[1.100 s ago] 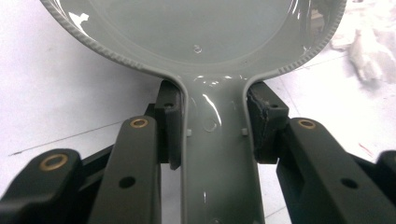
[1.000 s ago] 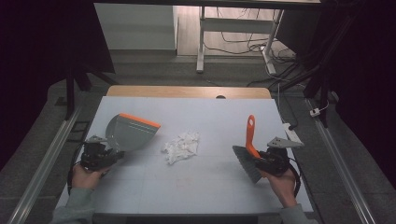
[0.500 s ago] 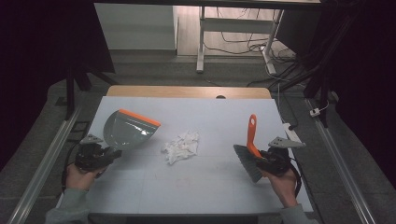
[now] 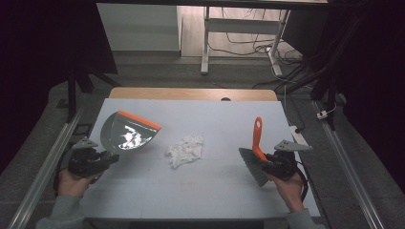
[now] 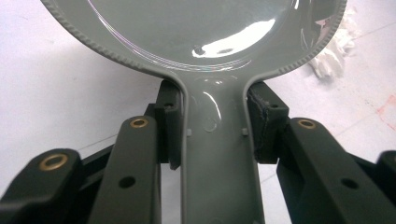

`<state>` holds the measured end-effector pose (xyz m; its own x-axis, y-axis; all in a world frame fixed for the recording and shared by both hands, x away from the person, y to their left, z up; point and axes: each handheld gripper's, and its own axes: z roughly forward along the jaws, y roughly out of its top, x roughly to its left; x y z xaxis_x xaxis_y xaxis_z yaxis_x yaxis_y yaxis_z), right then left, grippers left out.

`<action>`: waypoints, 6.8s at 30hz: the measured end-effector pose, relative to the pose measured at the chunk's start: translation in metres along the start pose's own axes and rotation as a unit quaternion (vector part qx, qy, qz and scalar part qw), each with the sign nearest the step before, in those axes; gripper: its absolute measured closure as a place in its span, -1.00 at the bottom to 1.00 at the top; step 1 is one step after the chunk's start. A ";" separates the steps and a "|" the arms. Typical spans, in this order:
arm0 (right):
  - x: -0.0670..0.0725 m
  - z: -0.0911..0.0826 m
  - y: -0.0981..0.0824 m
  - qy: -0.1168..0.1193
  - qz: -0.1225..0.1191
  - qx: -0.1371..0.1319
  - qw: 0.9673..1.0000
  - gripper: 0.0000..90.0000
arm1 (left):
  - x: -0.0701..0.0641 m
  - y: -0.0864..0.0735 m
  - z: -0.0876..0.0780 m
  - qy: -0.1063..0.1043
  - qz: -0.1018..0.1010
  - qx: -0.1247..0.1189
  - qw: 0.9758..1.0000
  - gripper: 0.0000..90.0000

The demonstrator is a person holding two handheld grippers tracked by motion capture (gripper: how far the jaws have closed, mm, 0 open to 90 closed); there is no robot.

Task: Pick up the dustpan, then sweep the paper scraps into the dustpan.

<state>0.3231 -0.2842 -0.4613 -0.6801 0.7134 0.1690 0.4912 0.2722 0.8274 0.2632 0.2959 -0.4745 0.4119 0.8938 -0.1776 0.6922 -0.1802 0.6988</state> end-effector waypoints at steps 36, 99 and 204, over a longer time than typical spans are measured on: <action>0.002 0.001 0.000 0.006 -0.008 -0.004 1.000 0.56 | -0.015 -0.039 -0.009 -0.054 0.066 0.055 0.995 0.38; 0.017 0.075 0.073 0.016 0.021 -0.022 0.999 0.56 | -0.043 -0.046 0.024 -0.116 0.155 0.136 0.971 0.37; 0.109 0.231 0.088 0.070 -0.059 0.138 0.986 0.56 | -0.045 -0.043 0.038 -0.132 0.152 0.138 0.970 0.37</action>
<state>0.4179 -0.0330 -0.4941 -0.8009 0.5745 0.1688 0.5202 0.5278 0.6715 0.2376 0.2474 -0.5229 0.7343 0.6522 -0.1882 0.6316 -0.5548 0.5416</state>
